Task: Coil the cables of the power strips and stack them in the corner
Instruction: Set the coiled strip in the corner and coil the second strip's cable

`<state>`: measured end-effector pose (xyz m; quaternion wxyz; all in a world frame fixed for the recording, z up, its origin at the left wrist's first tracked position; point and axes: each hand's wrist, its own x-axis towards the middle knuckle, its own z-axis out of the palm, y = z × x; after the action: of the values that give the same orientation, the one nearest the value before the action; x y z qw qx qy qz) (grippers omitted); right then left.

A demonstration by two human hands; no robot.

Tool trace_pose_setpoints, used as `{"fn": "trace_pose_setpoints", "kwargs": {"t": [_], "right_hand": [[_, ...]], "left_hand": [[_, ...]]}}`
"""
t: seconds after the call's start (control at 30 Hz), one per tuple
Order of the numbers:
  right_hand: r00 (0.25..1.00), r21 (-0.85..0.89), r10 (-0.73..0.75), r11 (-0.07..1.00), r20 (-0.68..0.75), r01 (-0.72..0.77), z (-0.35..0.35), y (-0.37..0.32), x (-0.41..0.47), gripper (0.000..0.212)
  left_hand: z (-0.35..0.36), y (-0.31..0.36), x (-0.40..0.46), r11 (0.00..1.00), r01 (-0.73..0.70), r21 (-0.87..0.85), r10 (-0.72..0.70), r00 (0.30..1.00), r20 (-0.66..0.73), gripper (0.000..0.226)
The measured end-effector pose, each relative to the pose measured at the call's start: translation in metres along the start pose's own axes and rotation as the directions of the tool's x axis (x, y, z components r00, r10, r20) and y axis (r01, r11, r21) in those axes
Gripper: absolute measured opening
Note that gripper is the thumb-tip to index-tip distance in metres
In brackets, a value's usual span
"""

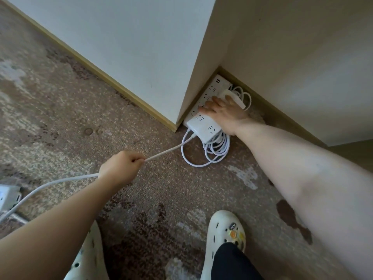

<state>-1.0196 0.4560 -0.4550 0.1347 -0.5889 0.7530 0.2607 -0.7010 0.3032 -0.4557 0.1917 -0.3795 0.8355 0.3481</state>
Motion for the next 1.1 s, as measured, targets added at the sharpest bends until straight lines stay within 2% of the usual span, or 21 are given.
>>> {"fn": "trace_pose_setpoints", "kwargs": {"t": [0.07, 0.13, 0.2, 0.23, 0.3, 0.33, 0.43, 0.5, 0.57, 0.67, 0.8, 0.93, 1.1], "right_hand": [[0.994, 0.141, 0.108, 0.984, 0.009, -0.108, 0.006, -0.009, -0.007, 0.105], [0.963, 0.340, 0.269, 0.904, 0.026, -0.261, 0.012, -0.024, -0.021, 0.105], [0.896, 0.553, 0.440, 0.733, 0.058, -0.396, 0.021, -0.045, -0.035, 0.096], [0.856, 0.663, 0.505, 0.605, 0.109, -0.441, 0.023, -0.055, -0.040, 0.090], [0.810, 0.799, 0.548, 0.382, 0.210, -0.465, 0.025, -0.071, -0.042, 0.085], [0.806, 0.816, 0.546, 0.344, 0.228, -0.464, 0.026, -0.075, -0.040, 0.087], [0.824, 0.795, 0.535, 0.410, 0.187, -0.447, 0.026, -0.076, -0.027, 0.097], [0.849, 0.773, 0.510, 0.478, 0.141, -0.416, 0.026, -0.069, -0.014, 0.097], [0.862, 0.762, 0.487, 0.503, 0.141, -0.409, 0.024, -0.056, -0.001, 0.094], [0.850, 0.768, 0.503, 0.479, 0.158, -0.425, 0.022, -0.037, 0.009, 0.085], [0.850, 0.746, 0.519, 0.533, 0.084, -0.400, 0.023, -0.050, 0.007, 0.067], [0.851, 0.739, 0.519, 0.539, 0.085, -0.403, 0.025, -0.057, 0.009, 0.073], [0.836, 0.696, 0.545, 0.578, 0.059, -0.426, 0.015, -0.041, 0.016, 0.071]], "left_hand": [[0.000, 0.000, -0.001, 0.998, 0.011, -0.059, -0.010, 1.000, 0.007, 0.019], [-0.002, 0.002, -0.002, 0.994, 0.023, -0.106, -0.021, 1.000, 0.015, 0.019], [-0.003, 0.004, -0.002, 0.987, 0.044, -0.154, -0.041, 0.999, 0.020, 0.018], [-0.004, 0.004, -0.002, 0.983, 0.053, -0.175, -0.050, 0.999, 0.022, 0.018], [-0.004, 0.004, -0.003, 0.977, 0.061, -0.206, -0.059, 0.998, 0.018, 0.017], [-0.003, 0.004, -0.003, 0.975, 0.061, -0.215, -0.060, 0.998, 0.013, 0.017], [0.000, 0.008, -0.004, 0.971, 0.054, -0.232, -0.059, 0.998, -0.014, 0.018], [0.000, 0.012, -0.003, 0.971, 0.030, -0.235, -0.038, 0.999, -0.029, 0.019], [-0.001, 0.019, 0.001, 0.966, -0.007, -0.260, -0.006, 0.999, -0.050, 0.019], [-0.003, 0.035, 0.012, 0.947, -0.055, -0.317, 0.039, 0.998, -0.058, 0.018], [-0.004, 0.048, 0.019, 0.958, -0.045, -0.283, 0.039, 0.999, -0.024, 0.018], [-0.003, 0.037, 0.012, 0.966, -0.027, -0.258, 0.041, 0.998, 0.049, 0.021], [-0.013, 0.015, 0.002, 0.980, -0.008, -0.198, 0.054, 0.972, 0.229, 0.024]]}}
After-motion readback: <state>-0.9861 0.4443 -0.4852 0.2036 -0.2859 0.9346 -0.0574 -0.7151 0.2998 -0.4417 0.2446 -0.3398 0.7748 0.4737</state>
